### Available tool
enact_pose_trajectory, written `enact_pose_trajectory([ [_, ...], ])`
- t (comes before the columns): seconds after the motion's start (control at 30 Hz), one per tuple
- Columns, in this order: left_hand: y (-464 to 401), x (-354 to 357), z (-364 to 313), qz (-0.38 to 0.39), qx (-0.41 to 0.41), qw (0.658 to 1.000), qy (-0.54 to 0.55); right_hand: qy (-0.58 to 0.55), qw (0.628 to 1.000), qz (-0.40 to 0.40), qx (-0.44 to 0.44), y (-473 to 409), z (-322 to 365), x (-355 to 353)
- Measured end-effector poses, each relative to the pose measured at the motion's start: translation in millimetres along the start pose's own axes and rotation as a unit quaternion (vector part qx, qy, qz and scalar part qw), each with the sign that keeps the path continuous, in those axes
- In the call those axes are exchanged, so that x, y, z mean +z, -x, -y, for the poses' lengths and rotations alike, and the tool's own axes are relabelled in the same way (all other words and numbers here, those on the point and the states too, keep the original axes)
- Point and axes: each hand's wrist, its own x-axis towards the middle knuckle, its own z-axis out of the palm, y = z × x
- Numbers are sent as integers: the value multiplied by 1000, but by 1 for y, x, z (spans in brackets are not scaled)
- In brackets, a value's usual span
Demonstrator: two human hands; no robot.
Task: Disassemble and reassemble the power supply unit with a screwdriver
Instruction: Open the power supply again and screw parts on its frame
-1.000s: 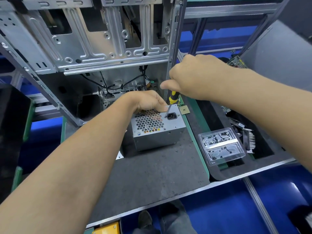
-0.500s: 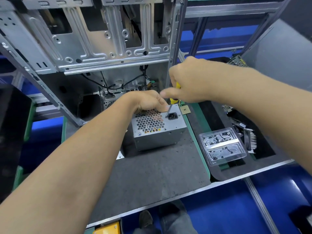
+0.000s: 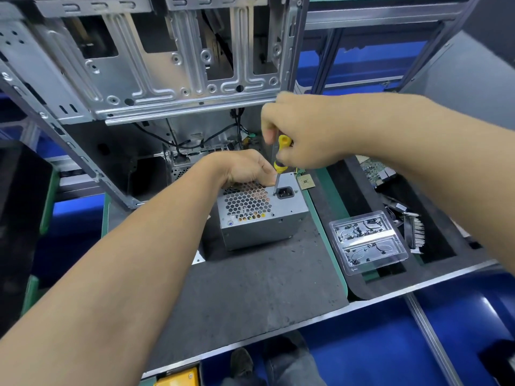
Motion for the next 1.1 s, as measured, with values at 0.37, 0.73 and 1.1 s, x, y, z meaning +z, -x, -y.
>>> enact_pose_trajectory([
  [0.37,1,1,1,14,2,1000,10,42,995,-31,87,-3,-2,8],
  [0.73,0,1,0,-1,10,1000,7,38,997,-63,-9,-5,3,3],
  [1.1,-1,1,1,14,-3,1000,21,16,978,-187,91,-13,8,21],
])
